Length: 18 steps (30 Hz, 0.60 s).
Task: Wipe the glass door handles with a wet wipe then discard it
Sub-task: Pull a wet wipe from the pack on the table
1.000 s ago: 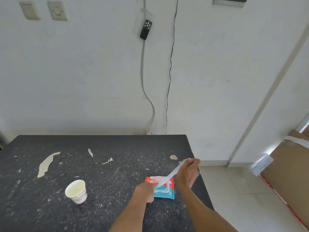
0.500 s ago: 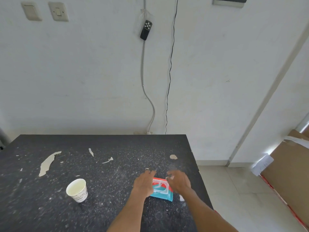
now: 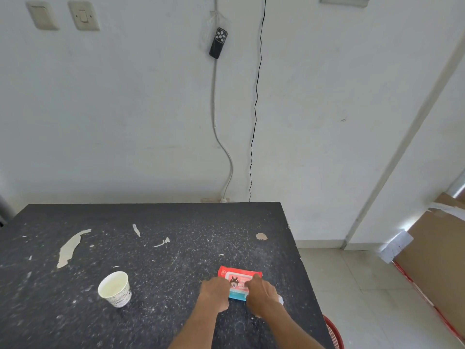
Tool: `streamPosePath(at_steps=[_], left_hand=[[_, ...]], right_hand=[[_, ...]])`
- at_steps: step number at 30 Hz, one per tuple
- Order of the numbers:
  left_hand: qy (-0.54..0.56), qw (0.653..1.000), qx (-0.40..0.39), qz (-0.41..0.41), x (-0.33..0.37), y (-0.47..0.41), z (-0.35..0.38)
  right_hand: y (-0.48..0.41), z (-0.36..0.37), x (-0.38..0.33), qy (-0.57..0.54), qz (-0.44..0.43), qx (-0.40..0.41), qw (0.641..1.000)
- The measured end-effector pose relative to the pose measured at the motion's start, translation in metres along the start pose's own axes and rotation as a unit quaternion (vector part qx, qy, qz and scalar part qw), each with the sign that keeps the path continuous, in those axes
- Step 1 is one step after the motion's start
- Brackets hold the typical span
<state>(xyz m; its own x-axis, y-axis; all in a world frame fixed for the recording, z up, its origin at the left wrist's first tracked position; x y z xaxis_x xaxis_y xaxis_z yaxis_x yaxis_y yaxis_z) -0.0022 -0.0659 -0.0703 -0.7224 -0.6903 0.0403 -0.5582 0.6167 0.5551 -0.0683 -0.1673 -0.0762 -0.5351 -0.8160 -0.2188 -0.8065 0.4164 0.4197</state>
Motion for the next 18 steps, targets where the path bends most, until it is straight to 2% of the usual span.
streamPosePath(at_steps=[4,9,12,14,18], left_hand=[[0.047,0.999,-0.003,-0.013,0.003,0.001,-0.004],[0.15,0.989,0.01,0.01,0.007,0.015,-0.04],[0.245,0.968,0.04,0.032,0.018,0.034,-0.088],[0.307,0.946,0.063,0.08,0.03,0.052,-0.134],[0.444,0.877,0.096,0.158,0.043,0.09,-0.22]], right_hand=[[0.001,-0.006,0.001,-0.048,0.019,0.019,0.999],[0.02,-0.052,-0.003,-0.198,0.032,0.101,0.975],[0.037,-0.108,-0.007,-0.344,0.044,0.167,0.923],[0.056,-0.16,-0.012,-0.421,0.044,0.221,0.879],[0.084,-0.245,-0.024,-0.526,0.019,0.265,0.808]])
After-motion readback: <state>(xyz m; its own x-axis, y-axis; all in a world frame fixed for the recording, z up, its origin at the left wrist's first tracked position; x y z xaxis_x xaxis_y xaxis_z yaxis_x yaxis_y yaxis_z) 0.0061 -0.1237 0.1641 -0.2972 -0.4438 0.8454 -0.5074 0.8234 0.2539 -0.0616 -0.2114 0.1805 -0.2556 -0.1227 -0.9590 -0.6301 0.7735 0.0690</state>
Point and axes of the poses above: each hand's wrist, its own y-axis away from the middle knuckle, its own z-axis out of the palm, x = y × z, the point moved 7 cm from there along -y, towards the middle knuckle, and after that the axes turned 7 degrees about -x, right-handed, at the moved point
